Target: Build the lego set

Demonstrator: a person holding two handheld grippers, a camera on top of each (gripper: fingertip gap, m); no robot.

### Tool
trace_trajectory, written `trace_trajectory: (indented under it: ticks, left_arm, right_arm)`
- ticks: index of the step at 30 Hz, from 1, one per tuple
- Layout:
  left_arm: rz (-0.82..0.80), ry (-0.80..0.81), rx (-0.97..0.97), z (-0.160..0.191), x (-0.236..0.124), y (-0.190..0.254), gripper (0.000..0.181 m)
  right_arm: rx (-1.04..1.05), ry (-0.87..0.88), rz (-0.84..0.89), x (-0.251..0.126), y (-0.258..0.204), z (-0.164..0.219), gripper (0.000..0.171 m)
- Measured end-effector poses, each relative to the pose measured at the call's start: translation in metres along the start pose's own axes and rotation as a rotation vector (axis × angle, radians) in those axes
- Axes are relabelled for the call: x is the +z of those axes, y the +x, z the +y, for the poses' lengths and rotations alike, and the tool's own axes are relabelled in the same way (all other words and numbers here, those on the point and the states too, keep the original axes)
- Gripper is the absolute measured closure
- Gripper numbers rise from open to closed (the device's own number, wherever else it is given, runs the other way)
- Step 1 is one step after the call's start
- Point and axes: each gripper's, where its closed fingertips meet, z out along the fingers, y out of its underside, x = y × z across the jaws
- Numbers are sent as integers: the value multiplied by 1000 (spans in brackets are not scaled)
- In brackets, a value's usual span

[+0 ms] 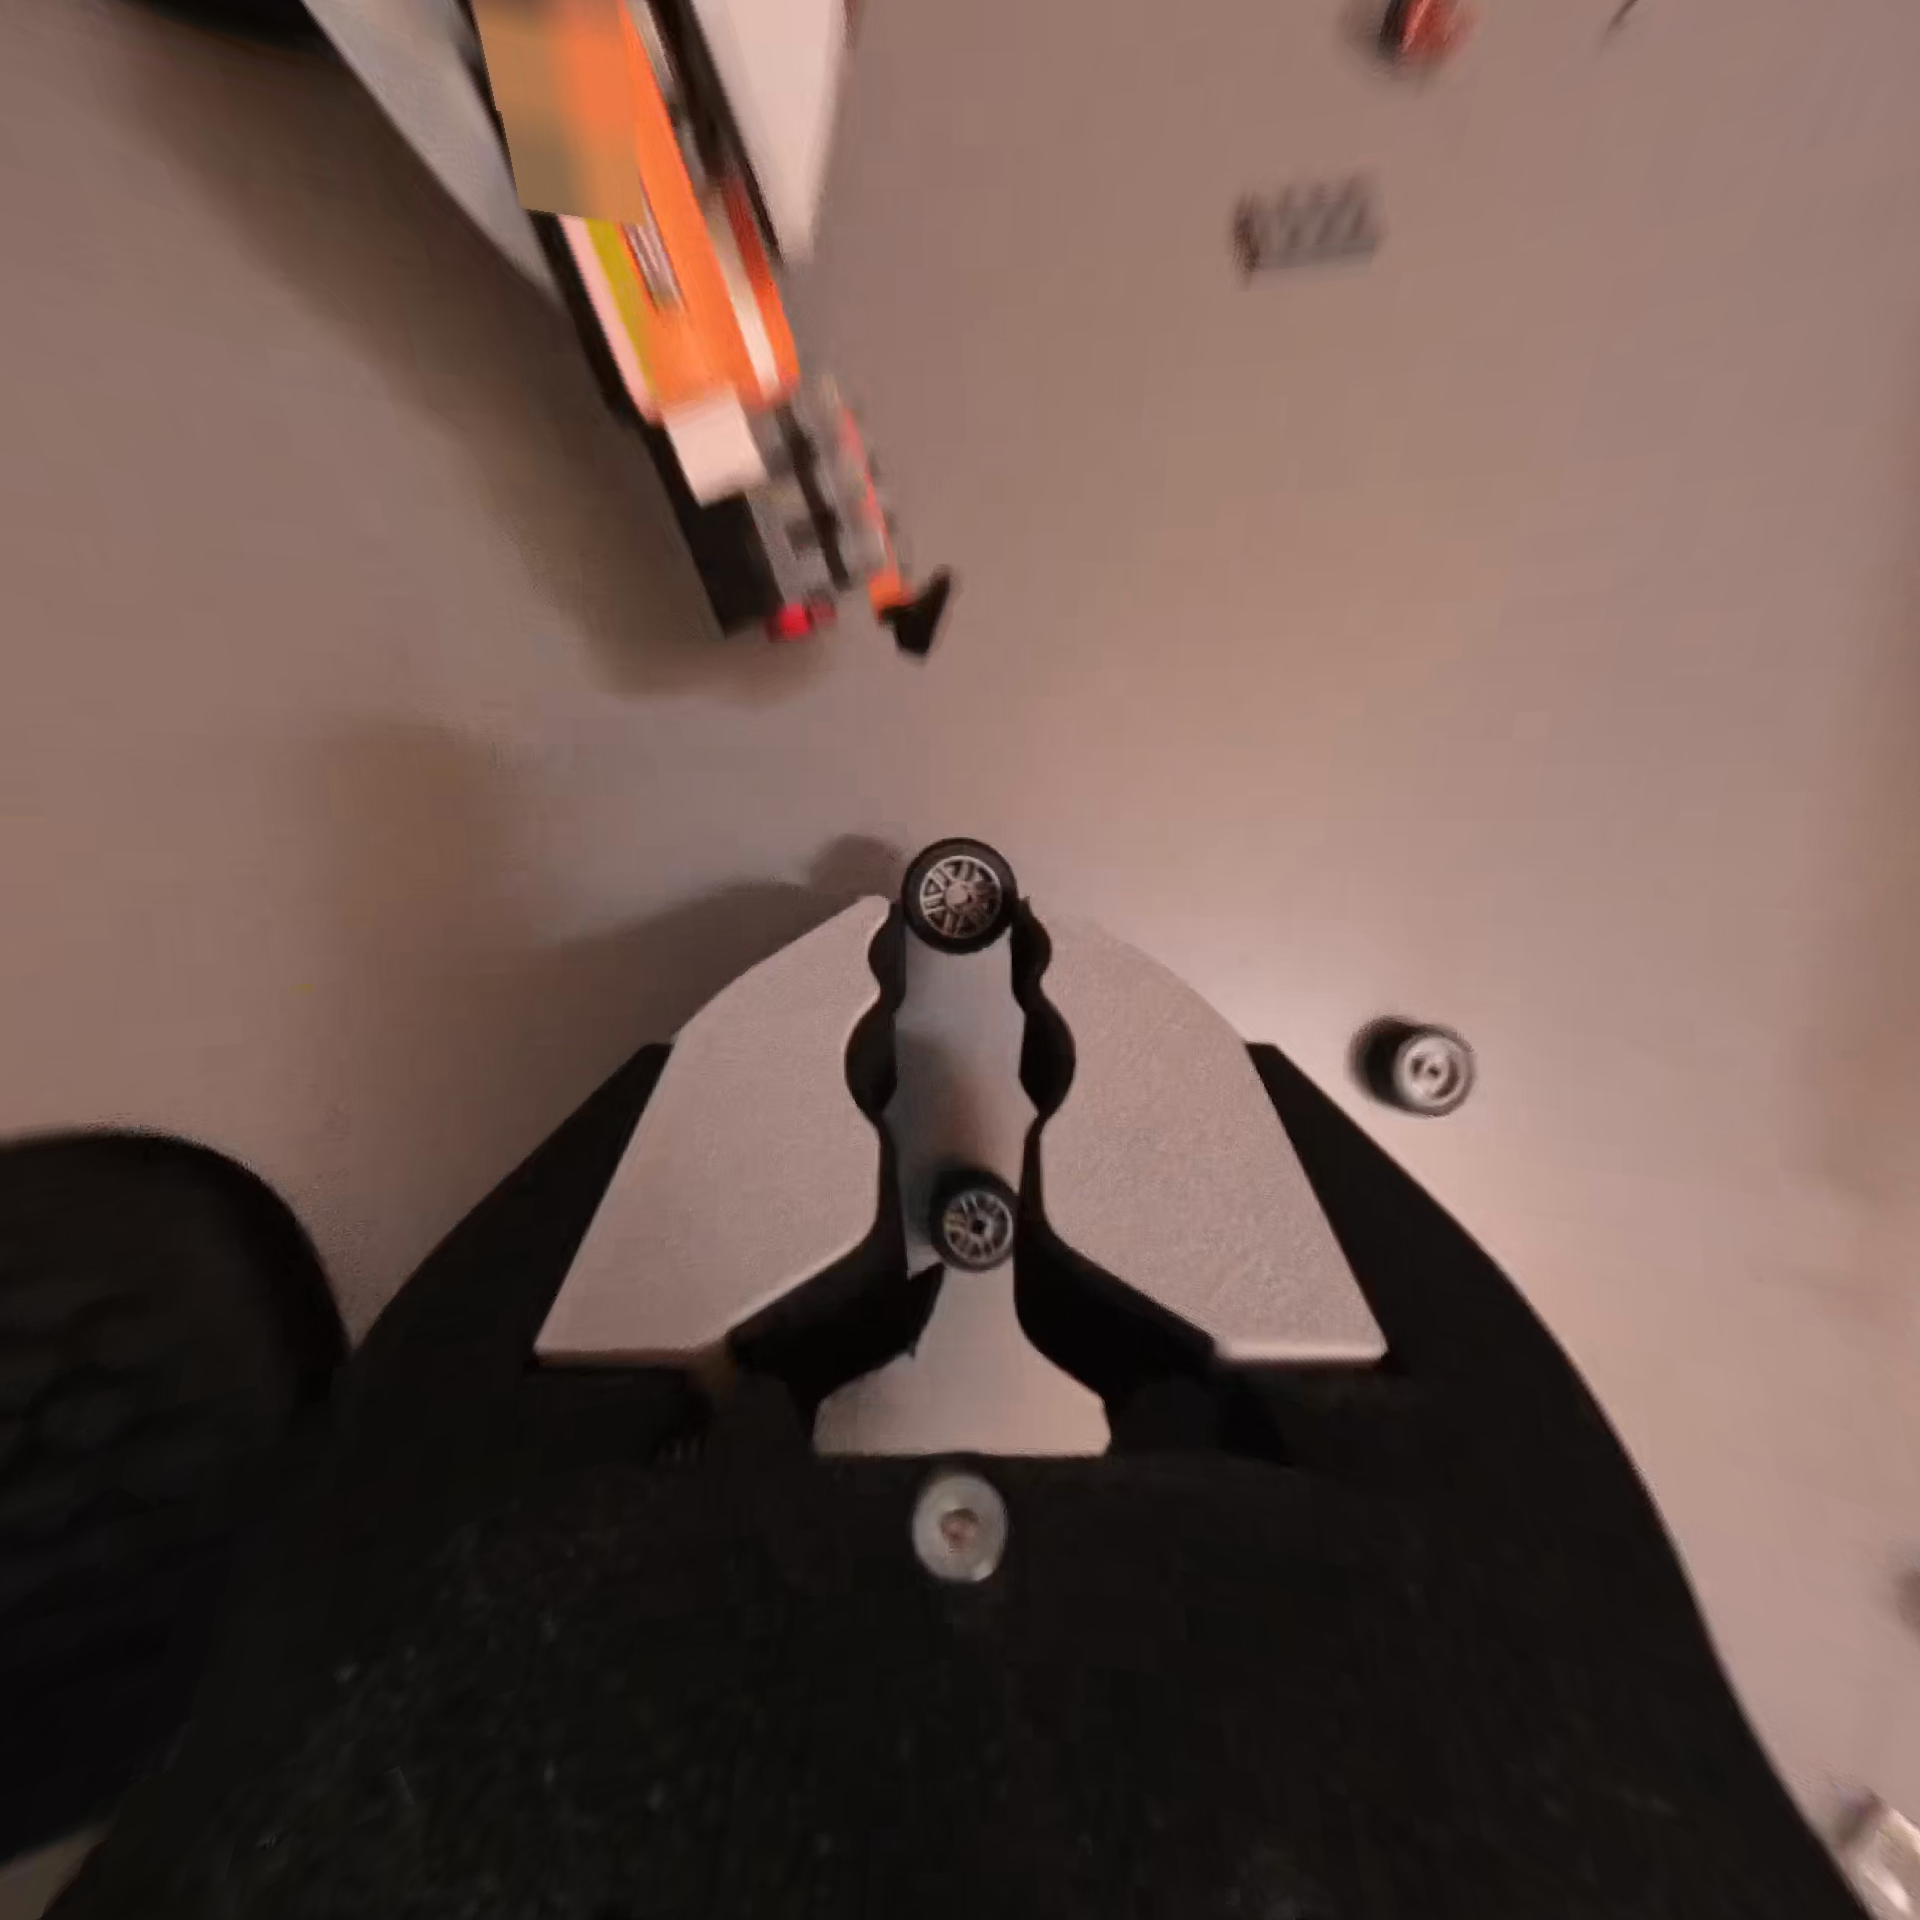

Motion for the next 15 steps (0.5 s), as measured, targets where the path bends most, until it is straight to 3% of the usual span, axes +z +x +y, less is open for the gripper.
trace_trajectory:
  ticks: [3,5,15]
  left_arm:
    - [55,57,-104,-9,-2,2,159]
    - [91,78,-162,-13,-2,5,159]
    - [172,55,-275,-12,-2,14,159]
  right_arm:
    - [6,279,31,-38,-8,-56,152]
    - [2,356,6,-52,-18,-77,152]
    - [59,250,-125,-32,-38,-57,152]
